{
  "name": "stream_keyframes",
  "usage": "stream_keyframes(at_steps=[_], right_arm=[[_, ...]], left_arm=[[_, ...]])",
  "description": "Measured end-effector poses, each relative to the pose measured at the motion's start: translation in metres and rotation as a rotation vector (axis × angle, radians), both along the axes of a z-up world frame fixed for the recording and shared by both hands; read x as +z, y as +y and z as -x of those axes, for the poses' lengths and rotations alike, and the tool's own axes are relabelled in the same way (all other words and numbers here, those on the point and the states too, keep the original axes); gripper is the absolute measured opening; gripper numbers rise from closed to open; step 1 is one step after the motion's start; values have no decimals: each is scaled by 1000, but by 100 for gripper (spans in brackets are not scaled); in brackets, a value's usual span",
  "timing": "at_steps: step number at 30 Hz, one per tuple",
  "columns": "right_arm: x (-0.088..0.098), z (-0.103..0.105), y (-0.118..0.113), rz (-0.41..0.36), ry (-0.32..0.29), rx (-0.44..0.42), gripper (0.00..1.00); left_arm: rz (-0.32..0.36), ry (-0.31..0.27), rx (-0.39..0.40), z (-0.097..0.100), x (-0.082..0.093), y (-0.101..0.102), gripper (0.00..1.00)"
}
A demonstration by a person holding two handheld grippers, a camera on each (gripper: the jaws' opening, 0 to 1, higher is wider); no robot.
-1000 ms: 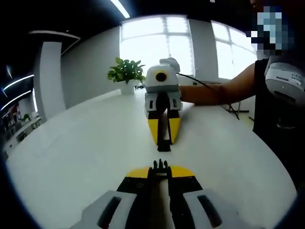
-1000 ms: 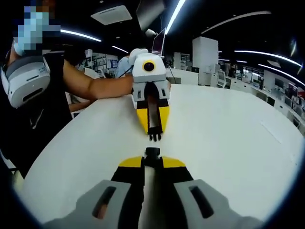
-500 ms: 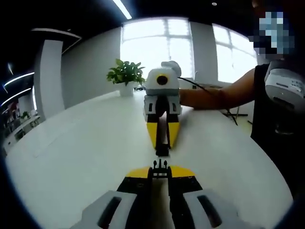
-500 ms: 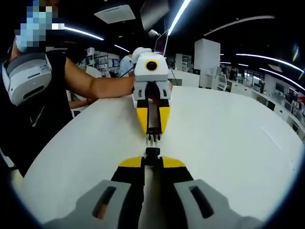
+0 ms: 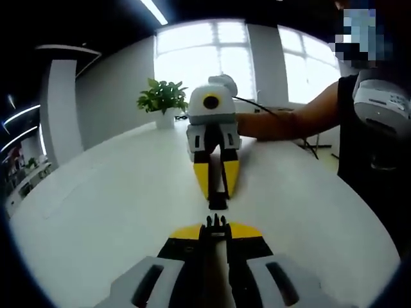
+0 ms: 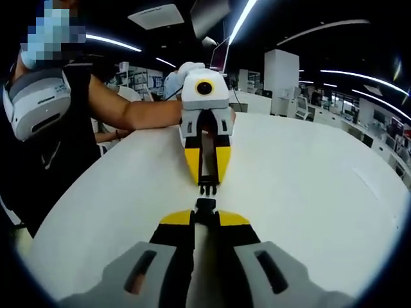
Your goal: Snap the two parts of the plastic buckle together until the buckle closes and remains connected.
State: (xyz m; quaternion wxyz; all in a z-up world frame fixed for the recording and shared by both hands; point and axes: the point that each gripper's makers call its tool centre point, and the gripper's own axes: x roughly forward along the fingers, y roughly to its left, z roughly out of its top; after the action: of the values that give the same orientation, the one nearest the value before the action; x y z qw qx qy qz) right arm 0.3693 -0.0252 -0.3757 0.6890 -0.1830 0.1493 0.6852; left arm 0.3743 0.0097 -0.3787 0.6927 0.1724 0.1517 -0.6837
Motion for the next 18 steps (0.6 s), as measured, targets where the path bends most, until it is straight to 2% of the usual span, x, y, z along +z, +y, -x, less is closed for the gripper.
stream_keyframes(at_steps=[7, 10, 18], right_arm=[[0, 0, 2, -1, -6, 0, 9], [0, 1, 3, -4, -6, 8, 10], [1, 4, 3, -5, -11, 24, 10]], left_arm=[[2, 1, -1, 0, 0, -3, 11], [4, 24, -7, 2, -2, -5, 11], [11, 20, -18, 4, -3, -7, 11]])
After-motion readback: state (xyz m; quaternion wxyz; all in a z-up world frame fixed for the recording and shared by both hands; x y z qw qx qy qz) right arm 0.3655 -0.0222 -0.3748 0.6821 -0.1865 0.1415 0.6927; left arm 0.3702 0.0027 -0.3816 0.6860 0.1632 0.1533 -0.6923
